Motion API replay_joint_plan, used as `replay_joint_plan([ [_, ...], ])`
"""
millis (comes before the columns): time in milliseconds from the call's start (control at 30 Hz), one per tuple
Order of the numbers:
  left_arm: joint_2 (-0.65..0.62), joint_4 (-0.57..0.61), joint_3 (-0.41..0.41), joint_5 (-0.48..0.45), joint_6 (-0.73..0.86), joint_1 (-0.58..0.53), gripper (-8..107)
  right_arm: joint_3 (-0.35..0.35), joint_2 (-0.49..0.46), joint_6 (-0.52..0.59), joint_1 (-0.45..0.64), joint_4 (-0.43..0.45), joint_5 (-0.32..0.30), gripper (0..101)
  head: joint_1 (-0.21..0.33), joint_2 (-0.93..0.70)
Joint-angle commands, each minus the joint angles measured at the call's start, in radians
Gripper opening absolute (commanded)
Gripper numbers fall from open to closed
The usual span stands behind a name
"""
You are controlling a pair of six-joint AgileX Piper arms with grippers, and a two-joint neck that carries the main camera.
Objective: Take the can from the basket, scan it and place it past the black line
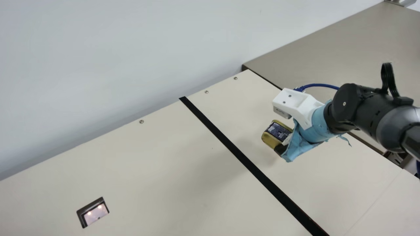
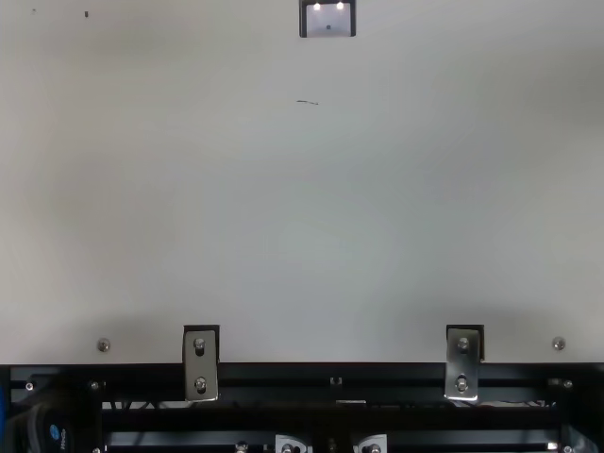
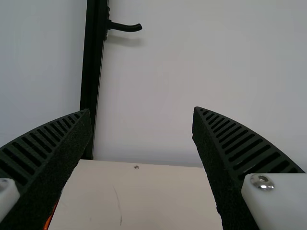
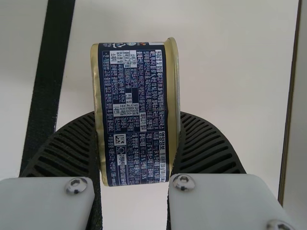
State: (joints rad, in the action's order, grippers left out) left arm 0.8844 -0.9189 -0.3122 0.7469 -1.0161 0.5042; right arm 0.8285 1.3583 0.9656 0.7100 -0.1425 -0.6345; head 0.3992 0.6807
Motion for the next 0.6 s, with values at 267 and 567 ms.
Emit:
replay_joint_plan([
  [267, 0.0, 0.0, 0.0, 0.0, 0.0, 0.0, 90, -0.001, 0.066, -0.031, 0.018, 0.025, 0.024, 0, 0.037, 0.018],
  [567, 0.0, 0.0, 0.0, 0.0, 0.0, 0.0, 90, 0.001, 0.12, -0.082, -0.002, 0.071, 0.052, 0, 0.037, 0.018],
])
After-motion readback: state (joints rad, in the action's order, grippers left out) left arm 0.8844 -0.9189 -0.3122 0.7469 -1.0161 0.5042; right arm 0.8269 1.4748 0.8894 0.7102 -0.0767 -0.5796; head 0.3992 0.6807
